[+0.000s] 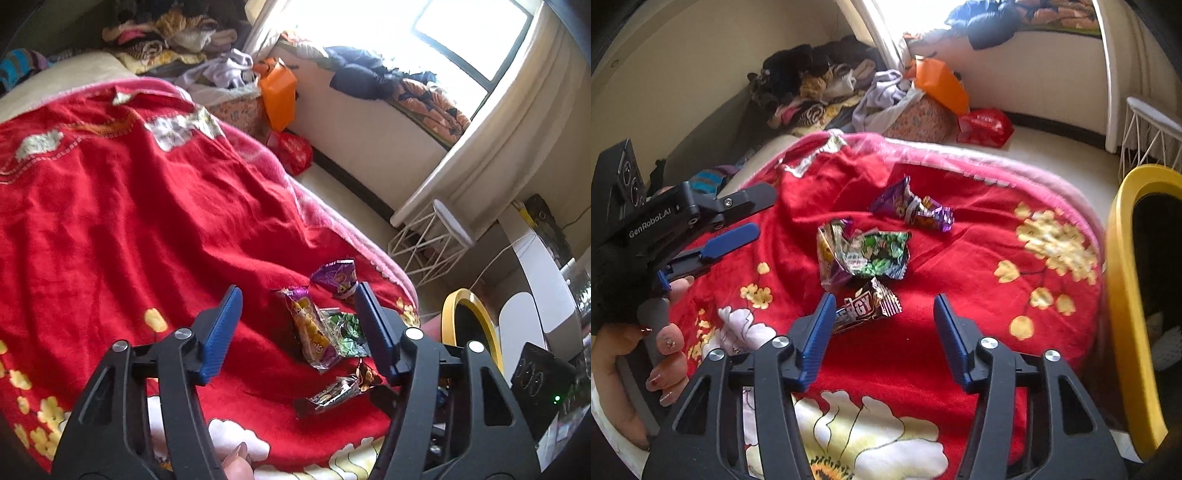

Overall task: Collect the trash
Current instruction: 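Grasp a gold snack wrapper with the left tool while the right tool grasps a brown wrapper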

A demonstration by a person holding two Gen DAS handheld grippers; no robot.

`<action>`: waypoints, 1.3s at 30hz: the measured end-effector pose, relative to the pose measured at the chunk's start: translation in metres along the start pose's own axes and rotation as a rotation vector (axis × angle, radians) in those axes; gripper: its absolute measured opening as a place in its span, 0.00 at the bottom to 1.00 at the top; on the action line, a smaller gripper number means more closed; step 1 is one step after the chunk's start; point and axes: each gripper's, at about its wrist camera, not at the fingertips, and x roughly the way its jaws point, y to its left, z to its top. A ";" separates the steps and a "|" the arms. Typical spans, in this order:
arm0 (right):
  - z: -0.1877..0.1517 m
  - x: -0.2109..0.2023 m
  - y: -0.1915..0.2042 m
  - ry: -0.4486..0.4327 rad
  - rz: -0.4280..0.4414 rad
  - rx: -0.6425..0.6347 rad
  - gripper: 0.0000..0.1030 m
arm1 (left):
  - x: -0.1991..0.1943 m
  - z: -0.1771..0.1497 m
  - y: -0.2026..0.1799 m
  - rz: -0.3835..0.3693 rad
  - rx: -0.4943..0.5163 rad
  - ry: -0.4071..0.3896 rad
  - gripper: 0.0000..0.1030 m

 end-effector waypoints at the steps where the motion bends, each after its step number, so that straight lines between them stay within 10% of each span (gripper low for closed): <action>1: 0.000 0.004 -0.002 0.010 0.005 0.012 0.48 | 0.005 0.000 0.000 -0.009 -0.004 0.015 0.50; 12: -0.001 0.015 -0.007 0.051 0.089 0.048 0.19 | 0.043 -0.004 0.004 -0.037 -0.072 0.109 0.48; 18: -0.009 0.002 0.002 0.039 0.118 0.008 0.06 | 0.050 -0.011 0.005 -0.023 -0.075 0.131 0.23; 39: -0.008 -0.089 -0.022 -0.157 0.111 0.027 0.05 | -0.012 -0.011 -0.023 -0.122 -0.041 0.018 0.12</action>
